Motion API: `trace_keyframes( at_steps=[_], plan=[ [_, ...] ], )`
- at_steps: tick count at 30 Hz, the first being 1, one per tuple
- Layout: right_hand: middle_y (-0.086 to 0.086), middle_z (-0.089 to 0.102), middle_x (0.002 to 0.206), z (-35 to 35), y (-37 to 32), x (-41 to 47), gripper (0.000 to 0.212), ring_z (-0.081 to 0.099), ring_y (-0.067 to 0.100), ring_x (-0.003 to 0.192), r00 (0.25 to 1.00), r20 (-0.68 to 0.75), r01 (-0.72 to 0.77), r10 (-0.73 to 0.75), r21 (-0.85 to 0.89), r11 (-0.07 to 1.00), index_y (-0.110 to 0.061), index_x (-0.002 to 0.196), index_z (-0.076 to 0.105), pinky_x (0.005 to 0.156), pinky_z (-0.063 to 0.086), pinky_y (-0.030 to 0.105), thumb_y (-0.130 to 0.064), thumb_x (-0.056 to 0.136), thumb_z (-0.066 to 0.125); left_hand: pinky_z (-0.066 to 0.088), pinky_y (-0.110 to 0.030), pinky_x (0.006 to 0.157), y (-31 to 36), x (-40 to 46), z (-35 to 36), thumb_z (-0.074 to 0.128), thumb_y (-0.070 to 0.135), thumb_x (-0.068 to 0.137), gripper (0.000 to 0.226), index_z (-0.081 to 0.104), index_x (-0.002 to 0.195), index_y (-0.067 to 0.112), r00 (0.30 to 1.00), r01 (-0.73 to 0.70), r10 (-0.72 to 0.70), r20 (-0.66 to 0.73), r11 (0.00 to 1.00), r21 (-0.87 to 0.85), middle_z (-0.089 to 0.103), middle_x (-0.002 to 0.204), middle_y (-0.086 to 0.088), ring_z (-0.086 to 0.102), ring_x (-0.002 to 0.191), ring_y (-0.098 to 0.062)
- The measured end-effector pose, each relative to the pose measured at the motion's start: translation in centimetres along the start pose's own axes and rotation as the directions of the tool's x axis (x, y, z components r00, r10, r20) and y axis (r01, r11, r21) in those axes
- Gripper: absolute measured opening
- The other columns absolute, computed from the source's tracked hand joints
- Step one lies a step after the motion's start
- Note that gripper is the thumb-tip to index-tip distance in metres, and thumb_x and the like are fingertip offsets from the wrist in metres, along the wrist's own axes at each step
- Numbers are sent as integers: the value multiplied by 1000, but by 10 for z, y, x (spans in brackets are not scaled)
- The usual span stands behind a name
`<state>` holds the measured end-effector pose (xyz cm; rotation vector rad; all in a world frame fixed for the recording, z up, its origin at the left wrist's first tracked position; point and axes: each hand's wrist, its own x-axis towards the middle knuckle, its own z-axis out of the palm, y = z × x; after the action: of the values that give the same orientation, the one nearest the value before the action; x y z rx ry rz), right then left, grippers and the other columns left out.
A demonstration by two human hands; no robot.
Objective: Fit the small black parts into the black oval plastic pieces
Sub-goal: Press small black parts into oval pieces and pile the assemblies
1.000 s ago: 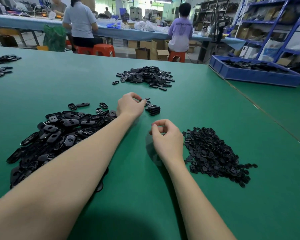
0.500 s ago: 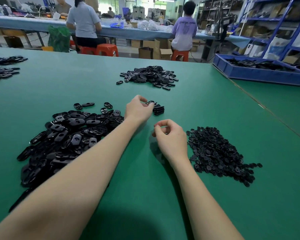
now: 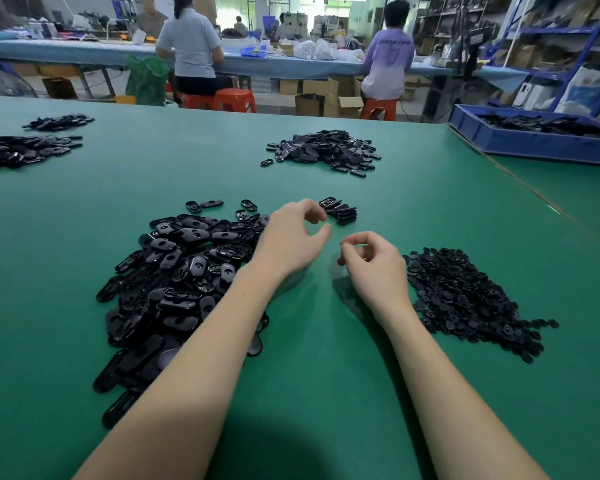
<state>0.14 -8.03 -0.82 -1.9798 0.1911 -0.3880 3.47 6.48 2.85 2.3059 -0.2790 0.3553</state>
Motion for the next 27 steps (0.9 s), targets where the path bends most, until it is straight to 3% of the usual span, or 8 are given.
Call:
trace_keyframes(
  at_steps=[4, 7, 9, 12, 22, 27],
  plan=[
    [-12, 74, 73, 1, 0, 0, 7, 61, 9, 62, 1000, 14, -8, 8, -16, 1000, -29, 84, 68, 70, 52, 32, -30, 88, 63, 45, -39, 99, -24, 8, -26, 61, 28, 93, 24, 65, 115, 21, 992, 96, -70, -108, 962, 254, 63, 120, -2, 54, 114, -25],
    [-15, 74, 73, 2, 1, 0, 7, 60, 7, 60, 1000, 23, -7, 7, -27, 1000, -31, 83, 68, 67, 52, 31, -30, 88, 62, 36, -45, 105, -37, 5, -33, 57, 30, 94, 36, 59, 130, 25, 986, 166, -163, -45, 883, 440, 55, 137, -2, 40, 131, -27],
    [-15, 73, 73, 1, 1, 0, 7, 60, 6, 60, 1000, 22, -5, 6, -32, 999, -31, 83, 68, 67, 51, 30, -31, 88, 62, 32, -48, 108, -41, 2, -34, 58, 33, 95, 37, 58, 132, 30, 982, 154, -188, 25, 867, 473, 52, 142, 0, 36, 136, -26],
    [-14, 74, 74, 1, 1, 0, 7, 59, 7, 60, 1000, 25, -3, 4, -32, 999, -31, 83, 67, 67, 51, 30, -31, 87, 62, 32, -48, 106, -40, 0, -32, 61, 35, 93, 32, 64, 125, 36, 985, 118, -163, 58, 877, 467, 54, 138, 4, 39, 133, -25],
    [-13, 74, 75, 1, 0, 0, 8, 56, 3, 55, 999, 33, -5, 6, -41, 999, -32, 82, 67, 64, 50, 29, -32, 88, 61, 36, -42, 96, -40, 0, -26, 64, 32, 92, 12, 72, 101, 35, 994, 111, -109, -30, 894, 434, 59, 109, 4, 48, 118, -25],
    [-15, 73, 74, 0, -2, -1, 8, 54, 1, 51, 999, 34, -11, 12, -22, 1000, -33, 82, 67, 65, 53, 31, -32, 87, 61, 44, -37, 93, -29, 4, -27, 67, 32, 91, 8, 74, 93, 32, 995, 91, -71, -75, 946, 310, 62, 100, 3, 55, 109, -25]
  ],
)
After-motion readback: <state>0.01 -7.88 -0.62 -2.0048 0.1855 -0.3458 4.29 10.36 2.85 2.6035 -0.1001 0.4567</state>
